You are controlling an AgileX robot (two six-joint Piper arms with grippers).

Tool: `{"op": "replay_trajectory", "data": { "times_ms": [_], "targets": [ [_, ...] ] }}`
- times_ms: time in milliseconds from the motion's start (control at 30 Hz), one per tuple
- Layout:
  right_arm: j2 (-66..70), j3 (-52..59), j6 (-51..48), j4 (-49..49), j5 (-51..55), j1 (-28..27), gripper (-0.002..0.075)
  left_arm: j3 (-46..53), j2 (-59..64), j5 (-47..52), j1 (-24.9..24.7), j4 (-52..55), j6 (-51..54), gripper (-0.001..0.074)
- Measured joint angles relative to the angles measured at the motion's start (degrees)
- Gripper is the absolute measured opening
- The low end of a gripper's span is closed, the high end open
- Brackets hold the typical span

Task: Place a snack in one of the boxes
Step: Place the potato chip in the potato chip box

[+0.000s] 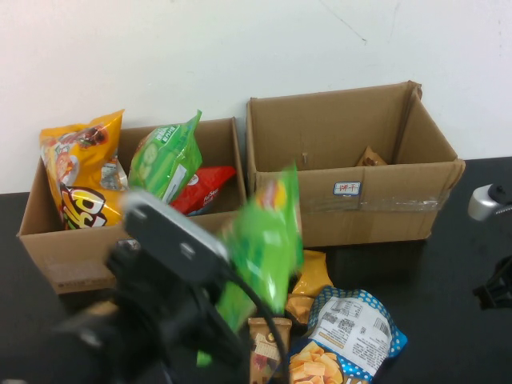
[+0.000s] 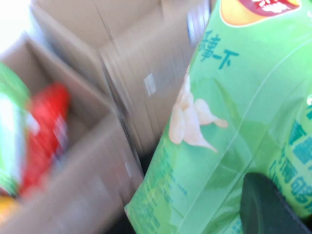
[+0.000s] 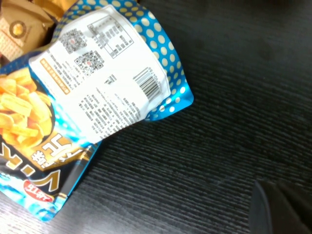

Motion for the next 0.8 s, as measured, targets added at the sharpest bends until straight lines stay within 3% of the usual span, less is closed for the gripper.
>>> {"op": "replay_trajectory", "data": {
  "times_ms": [133,233,400,533,800],
  "targets": [
    [0.0,0.0,0.0,0.0,-0.6,0.0,-0.0001,-5.2,-6.5,-4.9,-0.1,-9.0,11.1,0.0014],
    [0.0,0.0,0.0,0.0,-1.1,0.0,-0.0001,-11.3,-7.5,-14.1,-0.1,-16.7,26.2,0.0012],
    [0.0,0.0,0.0,0.7,-2.0,0.0,-0.0001,-22.5,-3.2,-26.1,1.3,-20.1,53.5,0.0012],
    [0.0,0.0,0.0,2.0,-2.2,0.0,-0.0001,-30.8,3.5,-24.3,6.8,-20.8,61.4,0.0011],
    [0.0,0.0,-1.5,2.4,-2.0,0.0,-0.0001,-41.1,17.7,-12.1,22.8,-20.7,64.3,0.0011]
  ]
}}
